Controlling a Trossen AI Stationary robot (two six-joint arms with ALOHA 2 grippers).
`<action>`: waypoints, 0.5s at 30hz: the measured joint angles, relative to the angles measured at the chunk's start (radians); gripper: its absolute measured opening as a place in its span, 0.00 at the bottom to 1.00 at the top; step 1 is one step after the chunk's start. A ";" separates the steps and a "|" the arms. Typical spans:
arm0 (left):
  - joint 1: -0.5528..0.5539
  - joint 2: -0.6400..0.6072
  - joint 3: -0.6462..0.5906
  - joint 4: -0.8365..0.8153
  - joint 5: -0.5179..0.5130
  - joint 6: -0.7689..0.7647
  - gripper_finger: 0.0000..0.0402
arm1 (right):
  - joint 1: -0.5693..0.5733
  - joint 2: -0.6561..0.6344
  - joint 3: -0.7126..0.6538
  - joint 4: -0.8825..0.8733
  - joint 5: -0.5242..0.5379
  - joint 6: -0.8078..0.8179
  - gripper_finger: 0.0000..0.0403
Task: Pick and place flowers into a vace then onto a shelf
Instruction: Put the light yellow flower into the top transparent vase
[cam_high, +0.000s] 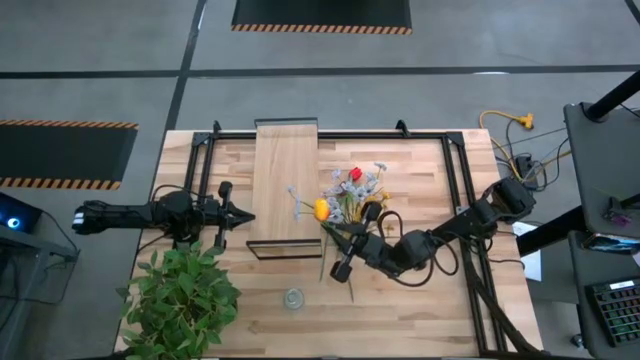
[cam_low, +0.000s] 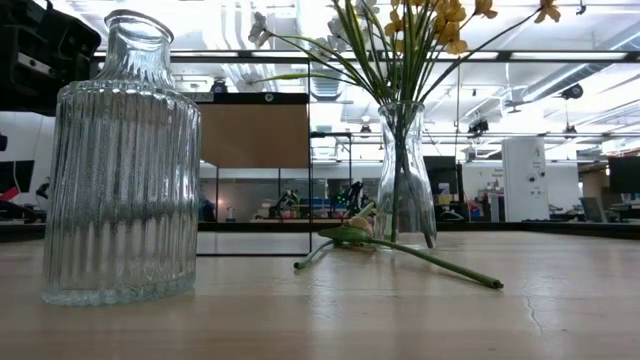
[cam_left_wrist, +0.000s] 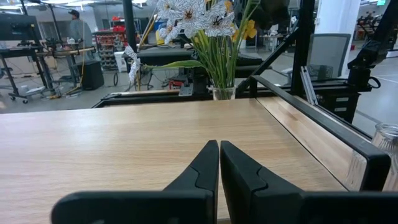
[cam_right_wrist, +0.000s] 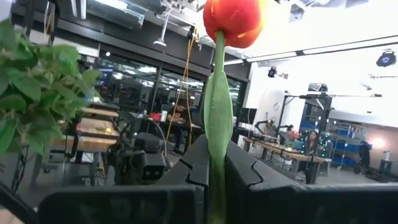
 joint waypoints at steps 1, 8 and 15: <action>0.000 0.000 0.000 0.000 0.000 0.000 0.00 | -0.001 0.000 -0.005 0.000 0.000 0.000 0.03; 0.000 0.000 0.000 0.000 0.000 0.000 0.00 | -0.008 0.000 -0.035 -0.001 0.000 0.047 0.03; 0.000 0.000 0.000 0.000 0.000 0.000 0.00 | -0.008 0.000 -0.078 0.003 0.001 0.084 0.03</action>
